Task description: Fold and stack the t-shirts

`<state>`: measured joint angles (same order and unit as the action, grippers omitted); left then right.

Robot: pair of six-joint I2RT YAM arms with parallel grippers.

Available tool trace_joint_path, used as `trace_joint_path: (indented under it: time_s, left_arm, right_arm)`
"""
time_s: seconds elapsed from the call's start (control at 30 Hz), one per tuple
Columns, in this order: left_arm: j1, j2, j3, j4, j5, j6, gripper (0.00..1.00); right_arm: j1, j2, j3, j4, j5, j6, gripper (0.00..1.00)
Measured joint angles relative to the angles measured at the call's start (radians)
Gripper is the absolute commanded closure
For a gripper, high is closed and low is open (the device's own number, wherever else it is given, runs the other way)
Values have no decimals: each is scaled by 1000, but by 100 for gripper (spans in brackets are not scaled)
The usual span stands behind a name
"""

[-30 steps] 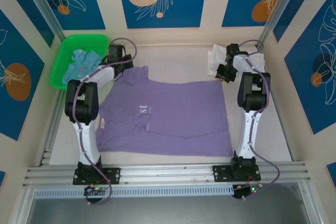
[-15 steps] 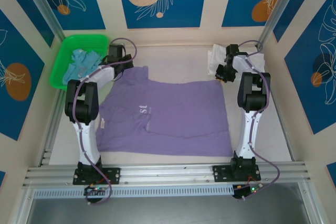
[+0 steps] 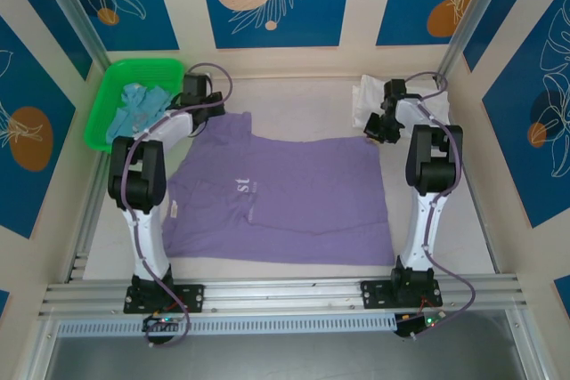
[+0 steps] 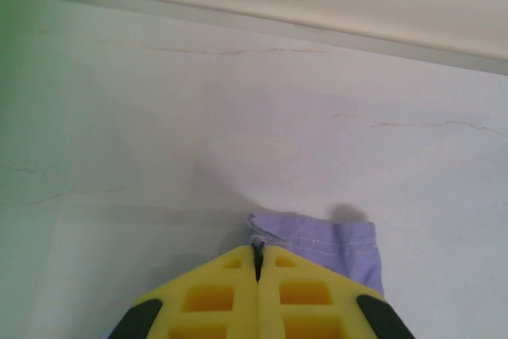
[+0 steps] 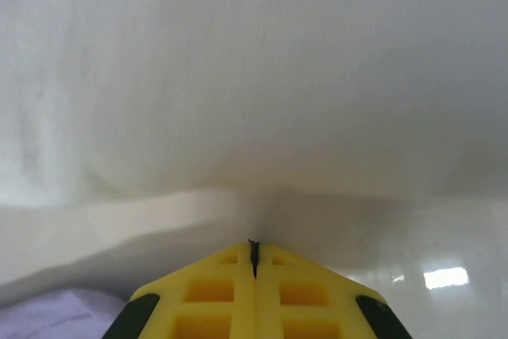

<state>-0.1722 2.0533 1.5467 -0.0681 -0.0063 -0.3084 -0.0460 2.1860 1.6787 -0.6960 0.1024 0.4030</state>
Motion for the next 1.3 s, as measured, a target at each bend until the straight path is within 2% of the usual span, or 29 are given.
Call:
trace_joint_path:
  time_s: [0.3,0.57,0.73,1.03,1.3]
  left_arm:
    - [22,-43,74,-67,102,134,100]
    - [24,-127,-5,-121,129,123,100]
    - [24,-329,-198,-85,111,64,100]
    - [24,-710,-633,18,0,-97,100]
    - [24,-940,-833,2,-77,-167,100]
  right_arm:
    - [-24,-220,-193,87,-76,42,100]
    - [-35,-346,-345,149,-134,102,100]
    - [-37,-422,-455,171,-132,186,100]
    - [-56,-591,-669,216,-117,319,100]
    - [-89,-682,-774,241,-114,372,100]
